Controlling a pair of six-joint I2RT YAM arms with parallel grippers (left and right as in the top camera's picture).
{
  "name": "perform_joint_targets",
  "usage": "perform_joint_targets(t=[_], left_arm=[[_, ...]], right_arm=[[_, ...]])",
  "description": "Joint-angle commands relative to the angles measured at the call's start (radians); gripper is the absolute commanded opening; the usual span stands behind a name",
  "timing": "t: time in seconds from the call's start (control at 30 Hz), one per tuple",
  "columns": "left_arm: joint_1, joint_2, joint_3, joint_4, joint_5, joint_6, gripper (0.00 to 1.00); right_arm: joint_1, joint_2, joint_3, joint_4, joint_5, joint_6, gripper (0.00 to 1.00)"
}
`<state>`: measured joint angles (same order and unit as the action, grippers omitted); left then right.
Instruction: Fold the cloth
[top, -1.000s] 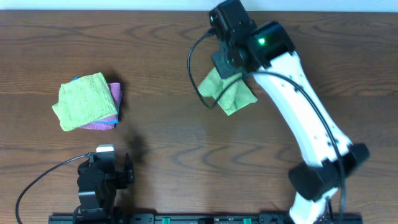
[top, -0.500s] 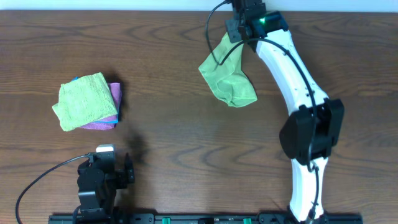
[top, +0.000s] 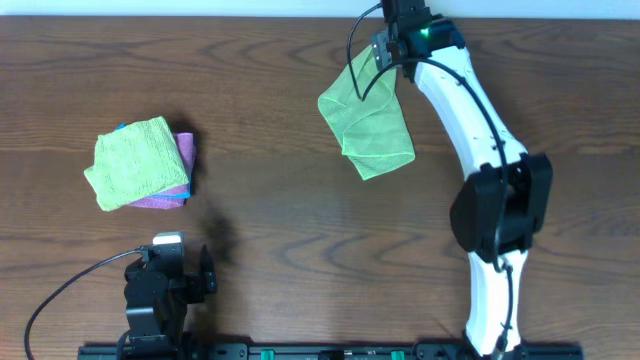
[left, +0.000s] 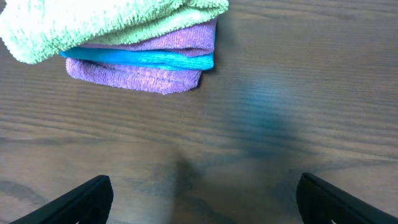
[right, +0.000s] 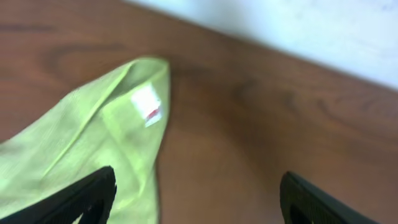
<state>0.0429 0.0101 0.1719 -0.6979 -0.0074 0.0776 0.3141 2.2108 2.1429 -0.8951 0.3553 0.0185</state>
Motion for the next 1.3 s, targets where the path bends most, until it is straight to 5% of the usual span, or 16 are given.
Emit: perform_joint_targets(t=[0.0, 0.23, 0.67, 1.27], left_arm=[[-0.004, -0.006, -0.012, -0.009, 0.000, -0.011, 0.95], [-0.004, -0.006, -0.012, -0.009, 0.001, -0.011, 0.95], [-0.004, -0.006, -0.012, -0.009, 0.001, -0.011, 0.95], [-0.004, -0.006, -0.012, -0.009, 0.000, -0.011, 0.95]], right_arm=[[0.033, -0.103, 0.004, -0.077, -0.122, 0.076, 0.82], [0.068, -0.070, 0.003, -0.283, -0.265, 0.136, 0.74], [0.134, 0.101, 0.003, -0.295, -0.412, 0.207, 0.65], [0.158, 0.182, 0.002, -0.317, -0.359, 0.303, 0.59]])
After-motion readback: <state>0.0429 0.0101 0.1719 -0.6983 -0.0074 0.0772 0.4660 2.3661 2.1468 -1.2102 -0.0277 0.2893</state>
